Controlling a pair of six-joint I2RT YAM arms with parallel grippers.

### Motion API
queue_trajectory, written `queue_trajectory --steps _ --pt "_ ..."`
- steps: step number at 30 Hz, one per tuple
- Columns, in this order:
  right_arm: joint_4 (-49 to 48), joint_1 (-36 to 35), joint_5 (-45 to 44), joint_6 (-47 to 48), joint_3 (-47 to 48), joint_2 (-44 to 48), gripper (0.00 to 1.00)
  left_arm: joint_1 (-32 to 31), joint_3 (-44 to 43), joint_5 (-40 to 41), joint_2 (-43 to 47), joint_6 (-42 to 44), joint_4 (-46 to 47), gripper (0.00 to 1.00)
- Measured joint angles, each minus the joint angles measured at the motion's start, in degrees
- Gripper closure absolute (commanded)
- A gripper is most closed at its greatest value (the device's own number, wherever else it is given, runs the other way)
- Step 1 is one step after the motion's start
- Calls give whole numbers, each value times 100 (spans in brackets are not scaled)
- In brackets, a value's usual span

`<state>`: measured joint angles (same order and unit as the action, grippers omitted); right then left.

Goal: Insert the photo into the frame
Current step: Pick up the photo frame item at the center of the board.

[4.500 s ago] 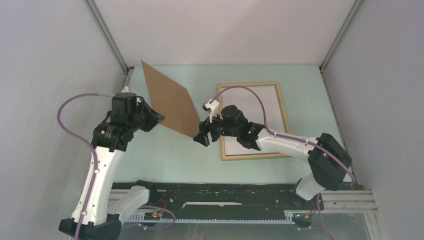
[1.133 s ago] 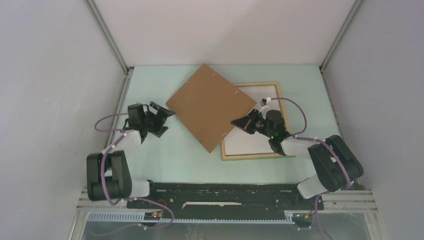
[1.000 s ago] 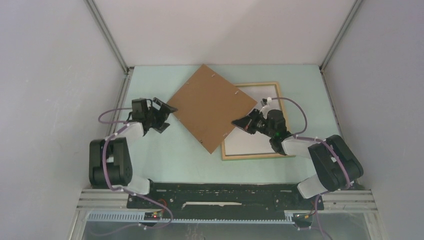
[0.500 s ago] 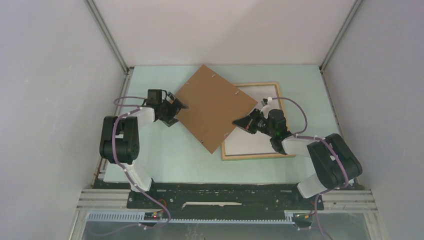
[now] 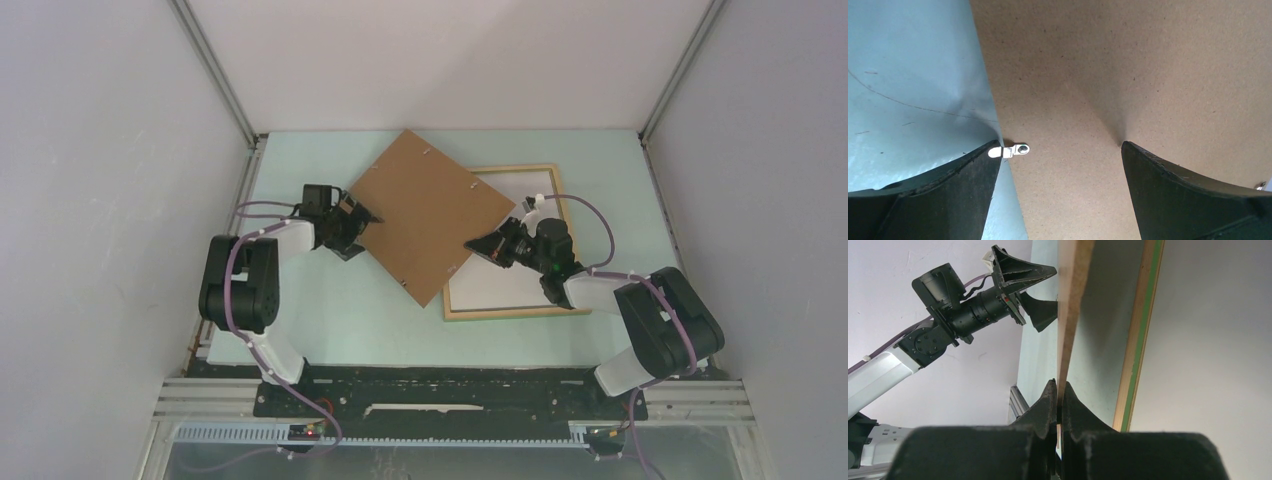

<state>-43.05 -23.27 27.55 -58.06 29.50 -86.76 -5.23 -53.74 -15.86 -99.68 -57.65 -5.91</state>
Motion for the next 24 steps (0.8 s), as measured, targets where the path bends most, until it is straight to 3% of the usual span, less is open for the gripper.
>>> queue_trajectory --steps 7,24 --pt "9 -2 0 2 0 0 100 -39 -42 39 -4 7 -94 0" --pt "92 -61 -50 2 0 26 100 155 -1193 380 -616 120 -848 0"
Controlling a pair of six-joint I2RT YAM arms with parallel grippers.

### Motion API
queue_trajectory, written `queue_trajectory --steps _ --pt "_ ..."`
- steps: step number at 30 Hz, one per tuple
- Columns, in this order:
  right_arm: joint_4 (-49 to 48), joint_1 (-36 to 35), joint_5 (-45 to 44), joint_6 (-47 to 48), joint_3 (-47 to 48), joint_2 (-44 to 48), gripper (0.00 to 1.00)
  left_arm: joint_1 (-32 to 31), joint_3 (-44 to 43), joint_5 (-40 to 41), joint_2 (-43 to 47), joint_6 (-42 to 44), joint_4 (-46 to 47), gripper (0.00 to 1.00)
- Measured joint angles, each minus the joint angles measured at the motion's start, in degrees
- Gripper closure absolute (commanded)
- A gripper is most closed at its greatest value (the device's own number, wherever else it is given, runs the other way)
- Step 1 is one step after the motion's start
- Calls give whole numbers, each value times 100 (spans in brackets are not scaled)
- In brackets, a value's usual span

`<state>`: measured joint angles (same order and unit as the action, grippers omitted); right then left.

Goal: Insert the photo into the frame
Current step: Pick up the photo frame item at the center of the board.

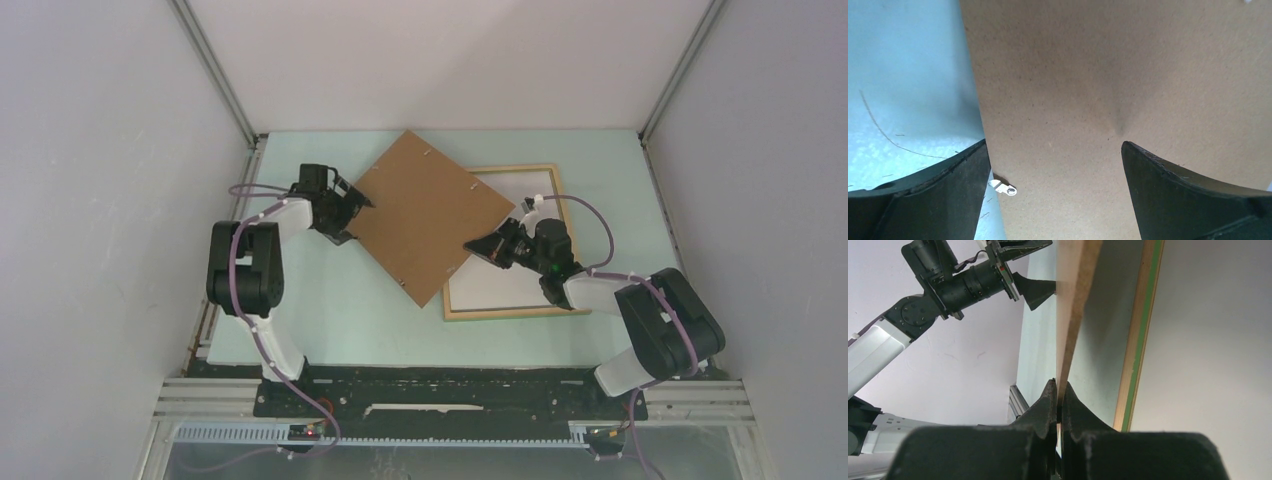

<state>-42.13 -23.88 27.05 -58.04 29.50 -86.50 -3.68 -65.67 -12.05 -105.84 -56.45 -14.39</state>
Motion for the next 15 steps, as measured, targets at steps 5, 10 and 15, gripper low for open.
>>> queue_trajectory --steps 5,10,15 --pt "35 -48 -37 4 0 79 100 278 -142 79 0 4 -146 0" --pt "72 -74 -61 2 0 87 100 763 356 186 776 61 -144 0" --pt "79 -87 -105 -9 0 87 100 863 1246 -181 2120 197 -50 0"
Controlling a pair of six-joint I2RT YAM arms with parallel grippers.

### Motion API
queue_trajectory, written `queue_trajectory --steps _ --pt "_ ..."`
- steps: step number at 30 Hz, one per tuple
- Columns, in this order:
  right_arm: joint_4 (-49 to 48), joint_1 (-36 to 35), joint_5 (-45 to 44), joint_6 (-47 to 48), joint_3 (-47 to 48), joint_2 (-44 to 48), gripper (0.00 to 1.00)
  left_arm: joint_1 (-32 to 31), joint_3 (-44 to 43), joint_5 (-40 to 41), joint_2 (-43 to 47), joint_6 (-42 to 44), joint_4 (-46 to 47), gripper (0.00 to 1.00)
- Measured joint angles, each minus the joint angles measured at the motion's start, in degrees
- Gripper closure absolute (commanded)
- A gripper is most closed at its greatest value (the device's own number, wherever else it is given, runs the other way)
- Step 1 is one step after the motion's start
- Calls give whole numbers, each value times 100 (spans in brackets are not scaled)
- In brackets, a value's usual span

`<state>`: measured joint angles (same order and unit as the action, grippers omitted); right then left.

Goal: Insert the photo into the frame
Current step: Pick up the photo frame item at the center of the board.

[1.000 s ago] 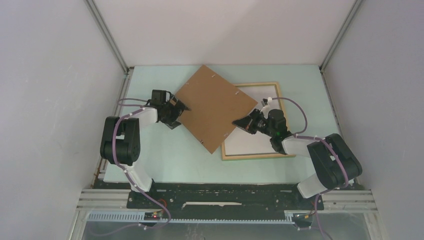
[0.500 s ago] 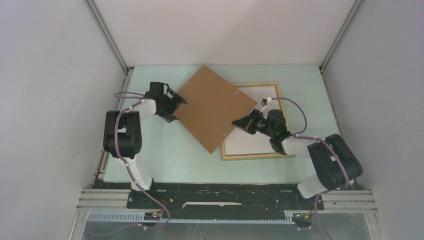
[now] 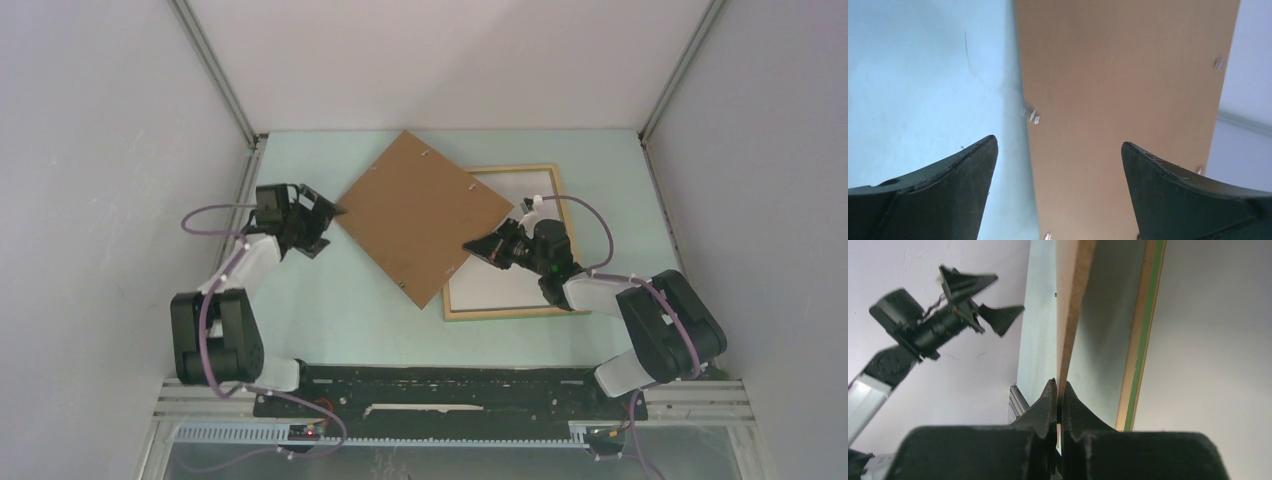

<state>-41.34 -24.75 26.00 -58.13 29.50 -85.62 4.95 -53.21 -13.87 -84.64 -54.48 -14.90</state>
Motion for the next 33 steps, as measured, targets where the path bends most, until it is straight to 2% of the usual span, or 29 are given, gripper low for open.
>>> queue_trajectory --steps 3,7,10,12,13,16,22,24,29,33 --pt "-7 -4 -28 -55 -7 0 100 -140 861 -343 713 42 177 4" --pt "-61 -15 -87 -245 -66 0 100 -208 2365 -824 1467 -254 837 15" --pt "-125 -22 -138 -433 -111 0 100 -278 3034 -1078 1718 -514 1294 26" --pt "-195 -31 -153 -577 -151 -7 100 -365 3176 -1281 1703 -597 1604 27" --pt "-260 -31 -157 -651 -179 -20 100 -396 3180 -1399 1661 -614 1770 25" --pt "-501 -33 -170 -879 -302 -125 100 -426 3283 -1700 1469 -798 2562 6" --pt "-831 -33 -197 -1283 -461 -337 100 -741 3722 -1982 966 -1325 4070 3" --pt "-876 -33 -197 -1342 -470 -341 100 -894 3773 -2013 774 -1517 4575 6" --pt "-922 -46 -216 -1436 -487 -341 100 -1003 4085 -2015 74 -2293 6459 27" --pt "-984 -94 -289 -1528 -535 -352 100 -1069 4286 -1836 -1169 -2973 8229 39"
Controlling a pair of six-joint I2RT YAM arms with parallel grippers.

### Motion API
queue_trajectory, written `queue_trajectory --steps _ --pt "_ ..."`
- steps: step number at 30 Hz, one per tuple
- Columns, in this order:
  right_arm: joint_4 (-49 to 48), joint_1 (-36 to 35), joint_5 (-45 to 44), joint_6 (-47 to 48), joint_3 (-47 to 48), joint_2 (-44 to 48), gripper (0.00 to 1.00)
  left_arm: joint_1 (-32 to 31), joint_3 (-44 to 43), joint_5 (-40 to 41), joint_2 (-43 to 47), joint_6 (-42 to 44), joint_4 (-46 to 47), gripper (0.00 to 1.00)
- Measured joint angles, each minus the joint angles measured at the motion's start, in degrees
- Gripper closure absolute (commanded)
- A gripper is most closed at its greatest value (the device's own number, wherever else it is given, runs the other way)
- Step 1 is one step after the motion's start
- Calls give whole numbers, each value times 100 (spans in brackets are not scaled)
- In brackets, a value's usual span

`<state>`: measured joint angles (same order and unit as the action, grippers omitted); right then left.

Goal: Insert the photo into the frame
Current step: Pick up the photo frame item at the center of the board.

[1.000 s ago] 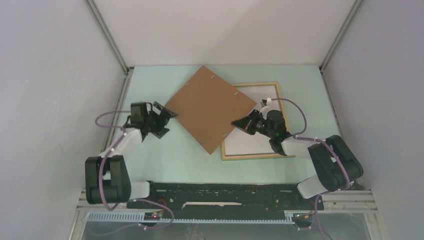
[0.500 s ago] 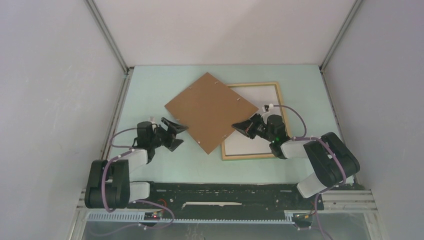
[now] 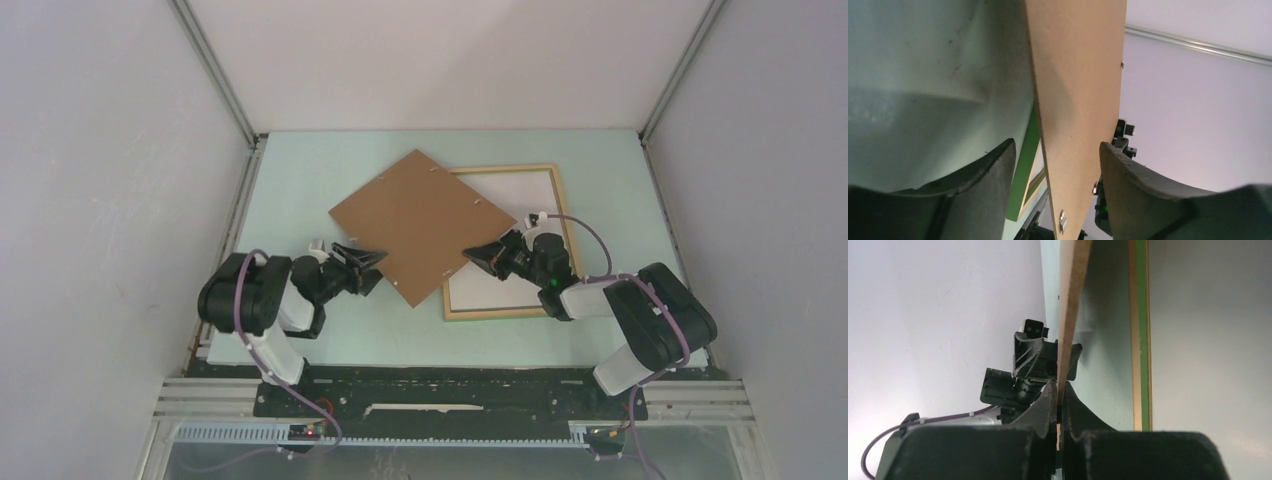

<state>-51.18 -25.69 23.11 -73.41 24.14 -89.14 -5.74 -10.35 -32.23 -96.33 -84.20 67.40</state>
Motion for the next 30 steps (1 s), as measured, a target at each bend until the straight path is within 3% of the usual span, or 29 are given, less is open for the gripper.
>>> queue_trajectory --steps 3,9,18,22,24,28,30 --pt "-94 -74 -79 -87 -24 -48 100 -94 0 109 -474 -155 522 46" --pt "-238 -256 -295 -282 -26 -120 100 -149 0 505 -289 -96 1012 58" --pt "-647 -393 -538 -581 -192 -199 99 -149 -7 763 -208 -140 1043 97" --pt "-496 -433 -621 -549 -350 -11 83 -149 -11 699 -208 -205 1095 100" --pt "-212 -431 -627 -356 -404 214 70 -160 -44 601 -208 -184 1095 100" --pt "1158 -343 -616 595 -400 1067 38 -184 -227 380 -208 -39 1086 100" --pt "2098 -289 -730 1237 -402 1705 30 -184 -350 315 -208 129 1023 100"
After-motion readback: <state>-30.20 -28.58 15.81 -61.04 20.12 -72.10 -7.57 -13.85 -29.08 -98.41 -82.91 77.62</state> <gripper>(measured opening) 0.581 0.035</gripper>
